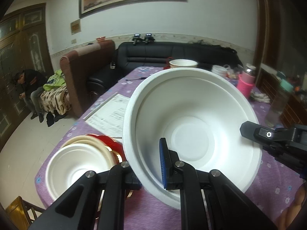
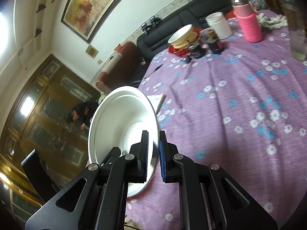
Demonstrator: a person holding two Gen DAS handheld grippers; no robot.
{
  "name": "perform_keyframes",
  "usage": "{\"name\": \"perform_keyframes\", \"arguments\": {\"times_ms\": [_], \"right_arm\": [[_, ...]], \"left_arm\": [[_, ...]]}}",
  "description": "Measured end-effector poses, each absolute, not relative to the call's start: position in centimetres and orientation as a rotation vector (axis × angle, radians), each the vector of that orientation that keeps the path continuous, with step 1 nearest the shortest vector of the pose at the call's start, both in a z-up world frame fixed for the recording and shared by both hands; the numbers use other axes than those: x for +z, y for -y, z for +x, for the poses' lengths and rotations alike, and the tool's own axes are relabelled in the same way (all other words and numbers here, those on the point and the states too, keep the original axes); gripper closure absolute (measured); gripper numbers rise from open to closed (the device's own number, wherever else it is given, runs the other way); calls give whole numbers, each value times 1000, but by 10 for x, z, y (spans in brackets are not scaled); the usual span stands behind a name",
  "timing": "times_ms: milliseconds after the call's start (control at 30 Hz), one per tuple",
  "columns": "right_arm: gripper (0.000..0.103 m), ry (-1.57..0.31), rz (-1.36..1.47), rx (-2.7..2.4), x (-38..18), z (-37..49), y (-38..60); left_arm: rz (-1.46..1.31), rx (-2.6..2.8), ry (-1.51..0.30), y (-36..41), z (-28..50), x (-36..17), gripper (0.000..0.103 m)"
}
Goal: Organize plates and bowls
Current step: 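Lift the large white bowl with the right tool toward the red plate stack, then lower the large white bowl with the right tool onto the stacked bowls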
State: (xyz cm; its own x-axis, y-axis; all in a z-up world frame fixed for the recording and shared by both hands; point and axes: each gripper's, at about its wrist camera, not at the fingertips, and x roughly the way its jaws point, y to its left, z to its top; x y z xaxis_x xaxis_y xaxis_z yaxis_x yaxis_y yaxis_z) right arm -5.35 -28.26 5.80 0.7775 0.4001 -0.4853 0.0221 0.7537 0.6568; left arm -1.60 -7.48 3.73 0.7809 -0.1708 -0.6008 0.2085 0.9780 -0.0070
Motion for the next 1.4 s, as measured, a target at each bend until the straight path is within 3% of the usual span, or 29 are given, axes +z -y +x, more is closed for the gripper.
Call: {"name": "perform_keyframes", "arguments": {"times_ms": [733,1400], "right_arm": [[92,-739,542,360,60,-14,165],[92,-820,494,391,34,12,117]], "left_arm": [[-51,-41,-651,-17,-1,25,90],[-96,33,-711,-51,16,2,91]]}}
